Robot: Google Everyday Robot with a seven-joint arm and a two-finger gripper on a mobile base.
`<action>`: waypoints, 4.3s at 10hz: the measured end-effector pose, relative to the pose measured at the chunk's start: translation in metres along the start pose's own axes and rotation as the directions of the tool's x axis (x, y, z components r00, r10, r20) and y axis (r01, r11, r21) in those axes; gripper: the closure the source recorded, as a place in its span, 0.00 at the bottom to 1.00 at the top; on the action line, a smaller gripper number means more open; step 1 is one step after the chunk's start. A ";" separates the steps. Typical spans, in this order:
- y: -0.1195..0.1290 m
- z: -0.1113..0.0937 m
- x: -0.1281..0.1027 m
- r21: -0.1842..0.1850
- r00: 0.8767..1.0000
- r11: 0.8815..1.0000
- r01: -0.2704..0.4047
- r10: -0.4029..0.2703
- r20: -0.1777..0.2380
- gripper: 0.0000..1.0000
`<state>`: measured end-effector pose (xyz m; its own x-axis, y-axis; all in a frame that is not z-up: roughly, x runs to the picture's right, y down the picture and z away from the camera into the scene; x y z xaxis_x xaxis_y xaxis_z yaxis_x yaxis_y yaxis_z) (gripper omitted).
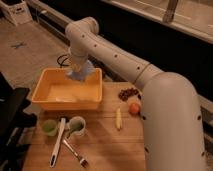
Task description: Wipe tray with towel
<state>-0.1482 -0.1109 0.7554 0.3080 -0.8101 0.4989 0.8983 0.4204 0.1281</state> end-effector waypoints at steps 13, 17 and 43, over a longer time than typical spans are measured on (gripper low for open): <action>-0.045 0.044 -0.012 0.028 0.996 0.997 0.074 -0.075 0.039 1.00; -0.032 0.097 -0.034 -0.011 0.986 0.995 0.094 -0.092 0.140 1.00; 0.072 0.190 0.005 -0.230 0.960 0.969 -0.087 0.143 0.239 1.00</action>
<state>-0.1412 -0.0069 0.9302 0.3493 -0.6200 0.7026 0.9160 0.3838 -0.1166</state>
